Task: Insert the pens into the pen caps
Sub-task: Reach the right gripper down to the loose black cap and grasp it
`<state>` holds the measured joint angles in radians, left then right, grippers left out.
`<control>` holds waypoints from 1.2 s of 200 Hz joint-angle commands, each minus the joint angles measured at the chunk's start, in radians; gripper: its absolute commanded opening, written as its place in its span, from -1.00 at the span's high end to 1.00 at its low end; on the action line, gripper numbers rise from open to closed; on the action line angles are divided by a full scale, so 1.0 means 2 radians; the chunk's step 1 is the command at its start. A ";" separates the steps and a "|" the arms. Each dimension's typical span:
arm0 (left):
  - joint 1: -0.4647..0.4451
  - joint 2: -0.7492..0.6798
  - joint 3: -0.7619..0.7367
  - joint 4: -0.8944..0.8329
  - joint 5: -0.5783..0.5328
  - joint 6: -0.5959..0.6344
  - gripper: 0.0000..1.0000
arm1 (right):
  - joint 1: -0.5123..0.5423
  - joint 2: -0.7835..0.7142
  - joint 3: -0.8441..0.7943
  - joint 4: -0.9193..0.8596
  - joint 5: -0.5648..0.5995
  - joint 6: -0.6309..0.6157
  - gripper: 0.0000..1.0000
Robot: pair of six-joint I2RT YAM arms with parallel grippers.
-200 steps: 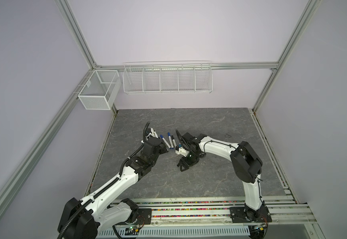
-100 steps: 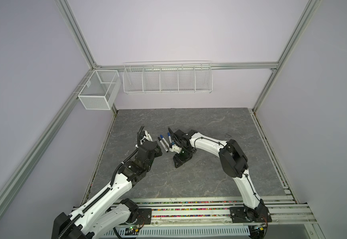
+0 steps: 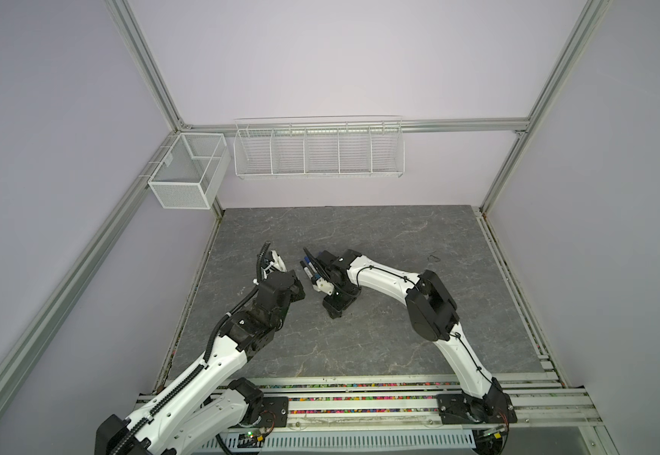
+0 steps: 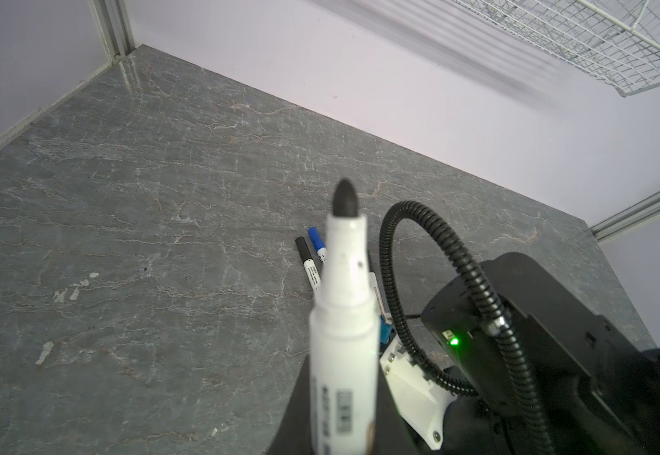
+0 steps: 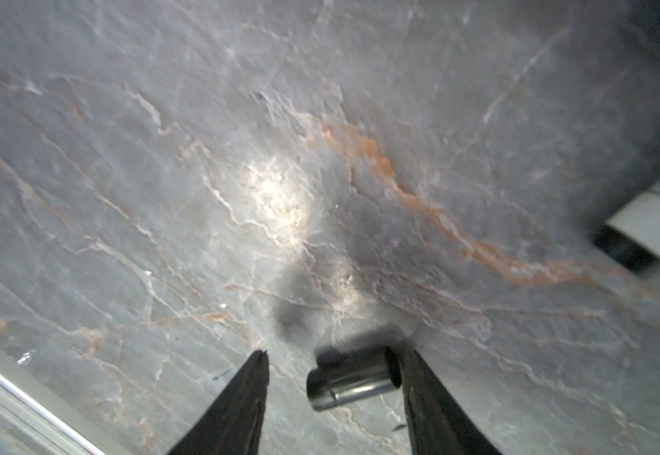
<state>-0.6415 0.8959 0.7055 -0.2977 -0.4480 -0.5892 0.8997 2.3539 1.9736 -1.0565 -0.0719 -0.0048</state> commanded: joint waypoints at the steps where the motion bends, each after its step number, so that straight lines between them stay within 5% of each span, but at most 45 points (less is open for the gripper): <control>1: 0.002 0.000 -0.005 0.005 0.000 0.004 1.00 | 0.002 0.024 -0.020 -0.016 0.071 -0.011 -0.10; 81: 0.002 0.018 0.003 0.020 0.015 0.003 1.00 | -0.007 -0.017 -0.083 0.014 0.105 -0.004 -0.01; 138: 0.002 0.026 0.006 0.027 0.028 0.002 1.00 | -0.009 -0.015 -0.077 0.033 0.065 -0.008 0.08; 195: 0.002 0.045 0.014 0.038 0.058 0.017 1.00 | -0.012 -0.013 -0.082 0.046 0.044 -0.004 0.64; 240: -0.001 0.084 0.023 0.065 0.166 0.051 1.00 | -0.074 -0.157 -0.181 0.192 -0.046 0.060 0.74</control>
<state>-0.6415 1.0306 0.7116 -0.2173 -0.2531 -0.5354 0.8360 2.2028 1.7187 -0.8597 -0.0132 0.0269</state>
